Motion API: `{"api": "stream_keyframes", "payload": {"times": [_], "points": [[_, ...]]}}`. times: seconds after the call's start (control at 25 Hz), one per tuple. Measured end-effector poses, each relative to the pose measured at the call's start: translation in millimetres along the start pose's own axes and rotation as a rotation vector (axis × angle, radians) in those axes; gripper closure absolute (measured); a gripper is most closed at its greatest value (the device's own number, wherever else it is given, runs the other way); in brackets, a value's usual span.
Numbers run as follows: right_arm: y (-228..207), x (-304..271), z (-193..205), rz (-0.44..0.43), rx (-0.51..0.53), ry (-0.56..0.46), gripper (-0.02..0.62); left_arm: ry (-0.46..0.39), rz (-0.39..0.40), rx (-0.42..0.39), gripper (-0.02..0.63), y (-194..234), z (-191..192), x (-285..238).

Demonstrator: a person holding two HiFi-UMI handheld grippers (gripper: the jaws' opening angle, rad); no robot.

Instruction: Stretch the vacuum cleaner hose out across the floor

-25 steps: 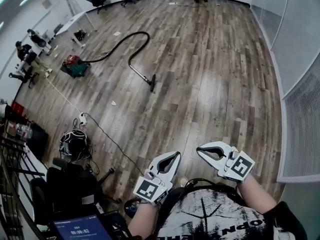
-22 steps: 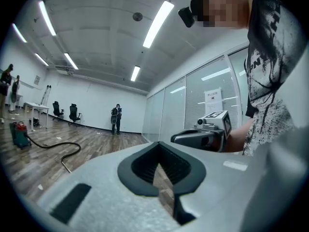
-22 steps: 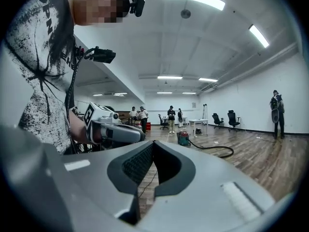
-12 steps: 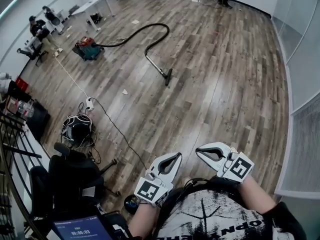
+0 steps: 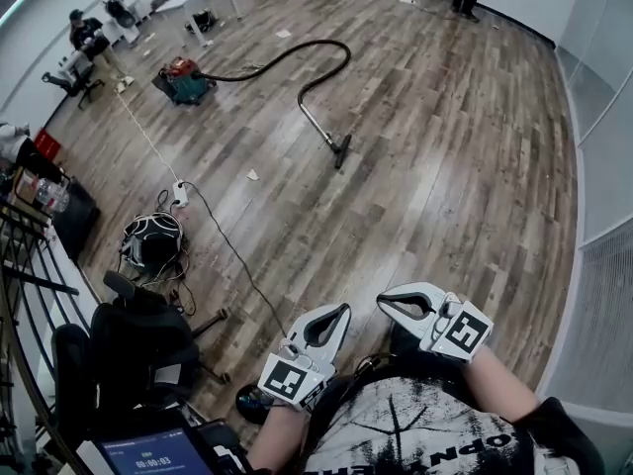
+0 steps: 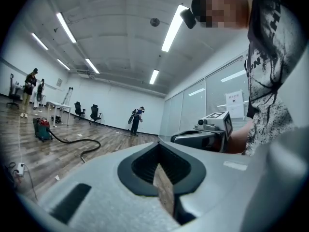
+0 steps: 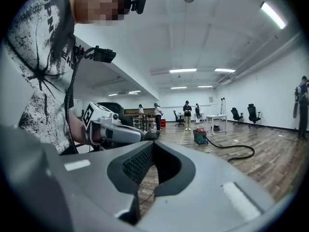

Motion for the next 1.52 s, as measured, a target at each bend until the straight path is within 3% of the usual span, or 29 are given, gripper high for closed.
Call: {"api": "stream_keyframes", "payload": {"times": [0.28, 0.48, 0.84, 1.2, 1.52], "points": [[-79, 1, -15, -0.084, 0.073, -0.019, 0.589, -0.014, -0.087, 0.033, 0.606, 19, -40, -50], [-139, 18, -24, -0.093, 0.070, -0.044, 0.589, -0.017, -0.116, 0.027, 0.606, 31, -82, -93], [-232, 57, 5, -0.089, 0.068, -0.079, 0.589, -0.023, -0.138, -0.042, 0.606, 38, -135, -195], [-271, 55, 27, -0.110, 0.040, -0.120, 0.589, 0.015, -0.173, -0.041, 0.606, 45, -129, -228], [-297, 28, 22, -0.155, 0.059, -0.054, 0.589, 0.029, -0.216, -0.014, 0.606, 81, -131, -235]]}}
Point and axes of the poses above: the fingertips, and each gripper's own axes: x backward along the fingers, y to its left, z out of its underside, the point moved 10 cm from there along x, backward along the fingers, and after that the axes turned 13 degrees about y, right-handed, at the moved point
